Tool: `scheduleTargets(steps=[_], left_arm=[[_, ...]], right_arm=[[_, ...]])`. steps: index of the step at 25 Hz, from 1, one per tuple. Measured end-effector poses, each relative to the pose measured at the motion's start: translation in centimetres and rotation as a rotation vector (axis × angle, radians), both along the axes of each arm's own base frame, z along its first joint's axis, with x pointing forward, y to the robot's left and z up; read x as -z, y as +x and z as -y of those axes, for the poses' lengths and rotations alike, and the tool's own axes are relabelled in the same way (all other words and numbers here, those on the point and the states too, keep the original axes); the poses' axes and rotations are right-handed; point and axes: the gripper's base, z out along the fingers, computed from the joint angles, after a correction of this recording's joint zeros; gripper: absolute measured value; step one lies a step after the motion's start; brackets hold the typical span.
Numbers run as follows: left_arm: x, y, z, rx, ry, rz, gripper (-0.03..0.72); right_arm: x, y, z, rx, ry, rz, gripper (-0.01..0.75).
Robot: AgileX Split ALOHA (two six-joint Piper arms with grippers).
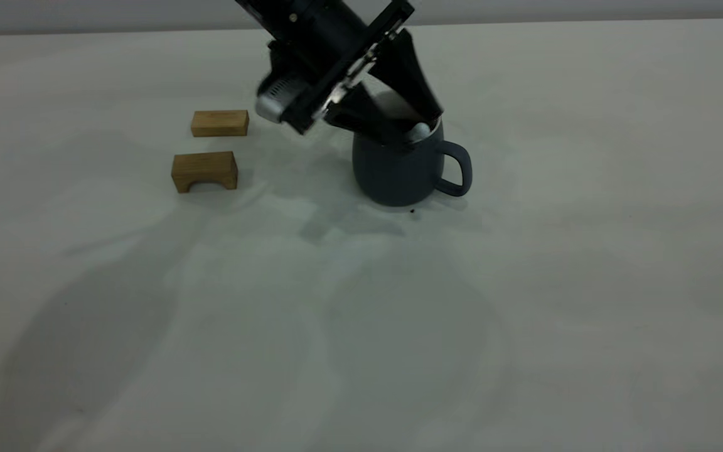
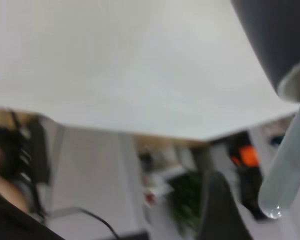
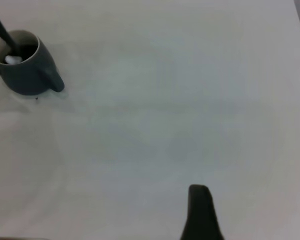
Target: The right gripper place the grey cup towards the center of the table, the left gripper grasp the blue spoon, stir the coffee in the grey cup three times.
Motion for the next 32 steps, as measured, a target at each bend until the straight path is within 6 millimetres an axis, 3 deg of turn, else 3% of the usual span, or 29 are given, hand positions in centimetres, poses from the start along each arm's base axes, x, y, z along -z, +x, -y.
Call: scheduleTargets(steps=[4,11,16,20,23,26,32], left_arm=[[-4.8,0.6,-1.7,0.122,0.183,0.217,0.505],[-17.3,1.0,-5.6,0.307,0.519,0.696,0.505],[-25.0,-0.5,-8.8,0.58,0.747,0.988,0.505],[-28.8,-2.4,-9.8,0.735,0.775,1.112,0.505],[-30.4,-4.7,-10.8,0.839,0.785,1.136,0.505],[-30.3,-7.6,-12.6,0.866,0.8,1.081,0.505],[-27.3,-16.3,-16.5,0.855,0.81,0.897,0.505]], right_arm=[[0.0,0.0,0.0,0.0,0.0,0.0,0.587],[0.0,0.0,0.0,0.0,0.0,0.0,0.587],[0.0,0.0,0.0,0.0,0.0,0.0,0.587],[0.0,0.0,0.0,0.0,0.0,0.0,0.587],[0.0,0.0,0.0,0.0,0.0,0.0,0.587],[0.0,0.0,0.0,0.0,0.0,0.0,0.587],[0.0,0.0,0.0,0.0,0.0,0.0,0.587]])
